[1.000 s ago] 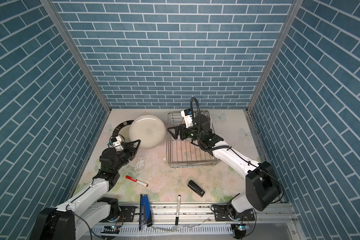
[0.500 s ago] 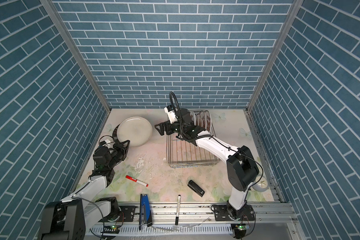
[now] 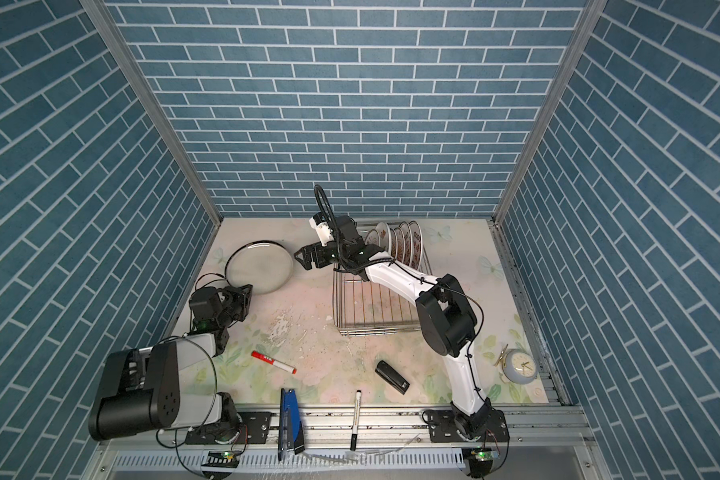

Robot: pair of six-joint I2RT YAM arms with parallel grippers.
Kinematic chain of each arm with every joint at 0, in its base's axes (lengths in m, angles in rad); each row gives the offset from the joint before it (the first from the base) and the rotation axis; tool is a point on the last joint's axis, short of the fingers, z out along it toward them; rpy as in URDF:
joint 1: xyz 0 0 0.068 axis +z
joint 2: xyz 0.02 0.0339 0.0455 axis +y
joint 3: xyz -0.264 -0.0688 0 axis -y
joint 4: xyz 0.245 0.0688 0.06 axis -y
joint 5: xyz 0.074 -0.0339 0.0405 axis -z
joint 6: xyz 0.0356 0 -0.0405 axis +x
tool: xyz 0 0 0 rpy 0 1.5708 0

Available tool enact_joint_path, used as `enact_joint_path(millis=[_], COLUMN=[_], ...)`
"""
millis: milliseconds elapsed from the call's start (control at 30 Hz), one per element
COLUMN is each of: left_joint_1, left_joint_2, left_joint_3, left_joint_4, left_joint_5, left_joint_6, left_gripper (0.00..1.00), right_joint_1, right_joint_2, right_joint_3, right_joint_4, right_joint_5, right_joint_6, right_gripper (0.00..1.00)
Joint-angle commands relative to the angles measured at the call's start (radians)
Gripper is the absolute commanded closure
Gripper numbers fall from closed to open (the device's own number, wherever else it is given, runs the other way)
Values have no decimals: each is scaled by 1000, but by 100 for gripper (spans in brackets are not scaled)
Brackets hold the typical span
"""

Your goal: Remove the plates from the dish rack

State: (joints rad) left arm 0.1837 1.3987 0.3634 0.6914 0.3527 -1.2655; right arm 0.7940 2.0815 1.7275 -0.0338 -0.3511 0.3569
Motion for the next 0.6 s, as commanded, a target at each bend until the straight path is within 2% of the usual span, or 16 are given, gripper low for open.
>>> enact_joint_path(millis=[0, 100, 267, 567], left_joint_1=[7, 8, 8, 7], left_joint_2=[31, 62, 101, 199], left_joint_3=[76, 88, 131, 178], left_joint_4=[212, 219, 146, 159], left_joint_5=[3, -33, -63, -85], left_joint_6=[-1, 0, 20, 7], left_gripper=[100, 100, 100, 100], right_joint_1=[11, 11, 17, 32], right_joint_2=[43, 102, 183, 249], right_joint_3=[78, 138, 214, 273], right_joint_4=[-25, -30, -62, -83], right_joint_5=[-38, -88, -81, -66], right_joint_6=[-33, -6, -6, -10], right_gripper=[1, 2, 2, 2])
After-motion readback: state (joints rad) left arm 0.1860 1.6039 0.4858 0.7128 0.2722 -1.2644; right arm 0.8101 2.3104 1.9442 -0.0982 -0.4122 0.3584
